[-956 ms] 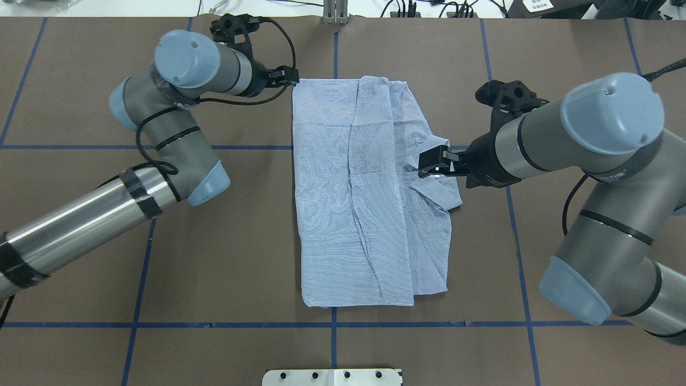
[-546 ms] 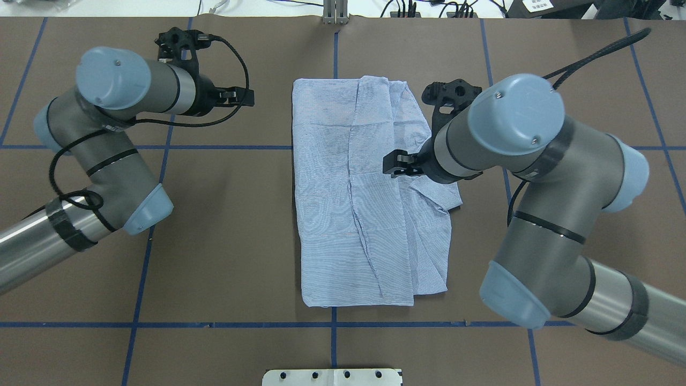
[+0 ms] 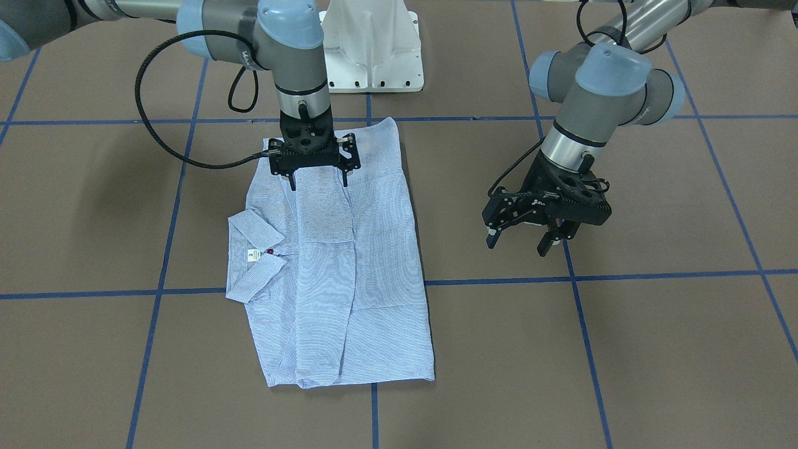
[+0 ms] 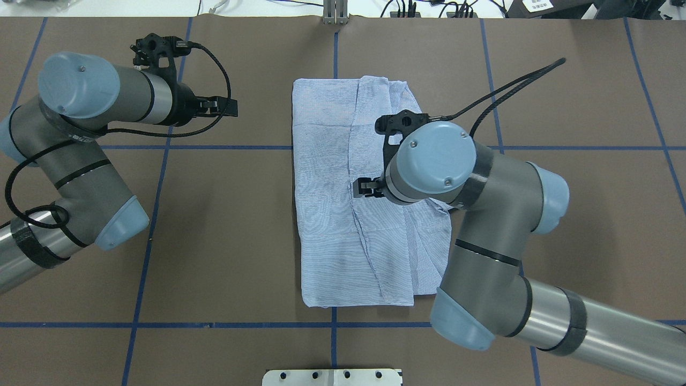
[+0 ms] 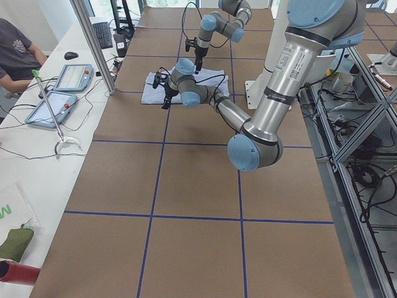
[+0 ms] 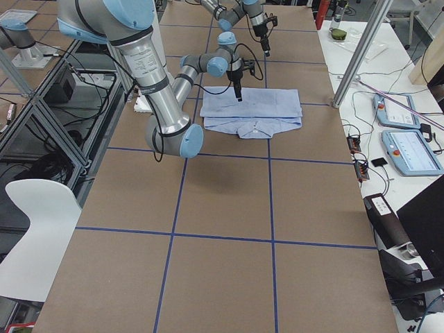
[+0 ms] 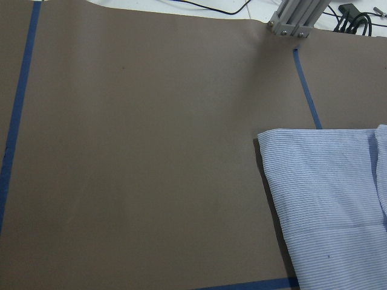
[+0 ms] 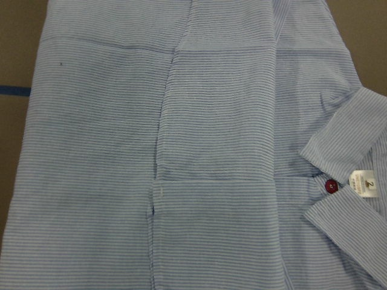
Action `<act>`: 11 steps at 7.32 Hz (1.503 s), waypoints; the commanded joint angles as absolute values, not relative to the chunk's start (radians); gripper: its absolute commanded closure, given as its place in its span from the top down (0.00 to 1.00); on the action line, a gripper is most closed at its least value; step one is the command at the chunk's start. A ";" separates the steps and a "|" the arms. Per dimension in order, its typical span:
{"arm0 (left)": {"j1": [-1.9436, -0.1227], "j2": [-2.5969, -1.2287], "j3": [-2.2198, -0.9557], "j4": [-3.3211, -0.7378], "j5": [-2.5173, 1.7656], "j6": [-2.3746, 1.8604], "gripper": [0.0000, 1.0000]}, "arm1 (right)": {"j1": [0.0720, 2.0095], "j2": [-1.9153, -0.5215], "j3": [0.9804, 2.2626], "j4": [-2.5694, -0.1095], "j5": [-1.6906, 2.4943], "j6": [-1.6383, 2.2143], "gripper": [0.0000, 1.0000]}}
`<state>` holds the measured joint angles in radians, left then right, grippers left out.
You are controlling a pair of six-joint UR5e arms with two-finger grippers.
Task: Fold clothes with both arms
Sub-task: 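Move the right gripper over the middle of the shirt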
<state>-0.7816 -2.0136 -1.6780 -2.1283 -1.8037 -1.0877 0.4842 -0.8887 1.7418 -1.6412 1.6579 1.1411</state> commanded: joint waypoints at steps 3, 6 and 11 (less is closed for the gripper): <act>-0.778 -2.014 -1.672 -2.128 -1.805 -1.088 1.00 | 0.483 -0.664 1.411 -1.637 1.589 1.009 1.00; -0.775 -2.016 -1.671 -2.128 -1.807 -1.088 1.00 | 0.486 -0.635 1.338 -1.641 1.572 0.967 1.00; -0.770 -2.023 -1.661 -2.128 -1.805 -1.095 1.00 | 0.485 -0.649 1.310 -1.643 1.565 0.933 1.00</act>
